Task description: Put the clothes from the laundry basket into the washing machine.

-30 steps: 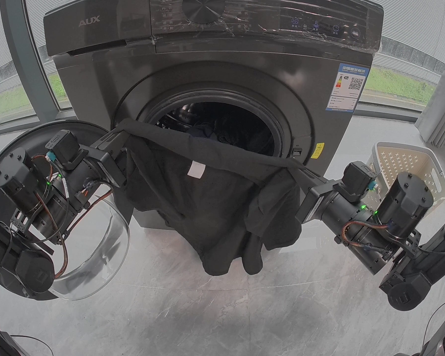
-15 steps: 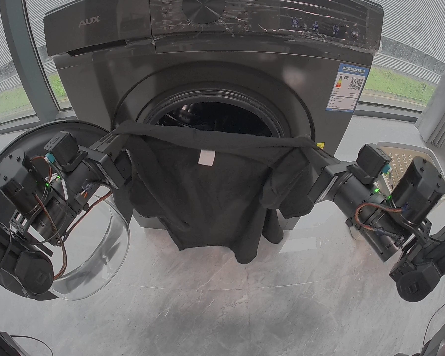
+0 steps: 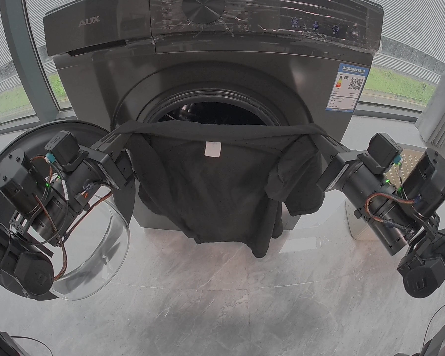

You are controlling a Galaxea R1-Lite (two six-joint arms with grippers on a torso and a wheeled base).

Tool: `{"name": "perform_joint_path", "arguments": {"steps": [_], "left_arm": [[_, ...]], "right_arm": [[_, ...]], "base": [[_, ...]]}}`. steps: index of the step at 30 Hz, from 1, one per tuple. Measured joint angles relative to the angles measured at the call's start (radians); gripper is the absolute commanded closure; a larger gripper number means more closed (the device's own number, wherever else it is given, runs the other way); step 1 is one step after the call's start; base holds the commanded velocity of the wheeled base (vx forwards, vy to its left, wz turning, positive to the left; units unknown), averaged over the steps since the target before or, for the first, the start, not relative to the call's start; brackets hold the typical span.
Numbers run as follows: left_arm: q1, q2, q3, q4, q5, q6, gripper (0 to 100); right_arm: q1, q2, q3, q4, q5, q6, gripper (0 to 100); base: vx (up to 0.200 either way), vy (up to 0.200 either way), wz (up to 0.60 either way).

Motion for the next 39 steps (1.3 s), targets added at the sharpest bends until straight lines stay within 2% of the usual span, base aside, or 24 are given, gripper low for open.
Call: {"name": "perform_joint_path", "arguments": {"steps": [10,19,26,31,32,39], "left_arm": [[-0.020,-0.014,-0.001,0.000,0.003,-0.002,100],[-0.083,-0.009,-0.001,0.000,0.007,-0.003,100],[-0.135,0.035,-0.003,0.000,0.009,-0.001,100],[-0.143,0.079,-0.018,0.000,0.014,-0.002,100],[-0.144,0.085,-0.021,0.000,0.016,-0.002,100],[-0.150,0.111,-0.050,0.000,0.026,-0.003,100]], "right_arm": [[0.001,-0.011,-0.010,0.000,0.000,0.000,100],[0.007,-0.011,-0.009,0.000,-0.001,0.000,100],[0.016,-0.007,0.037,0.000,-0.002,0.000,100],[0.057,0.016,0.075,-0.007,-0.007,0.013,100],[0.065,0.024,0.079,-0.008,-0.008,0.017,0],[0.135,0.102,0.116,-0.006,-0.009,0.032,0]], "base": [[0.000,0.000,0.00],[0.000,0.000,0.00],[0.000,0.000,0.00],[0.000,0.000,0.00],[0.000,0.000,0.00],[0.000,0.000,0.00]]}}
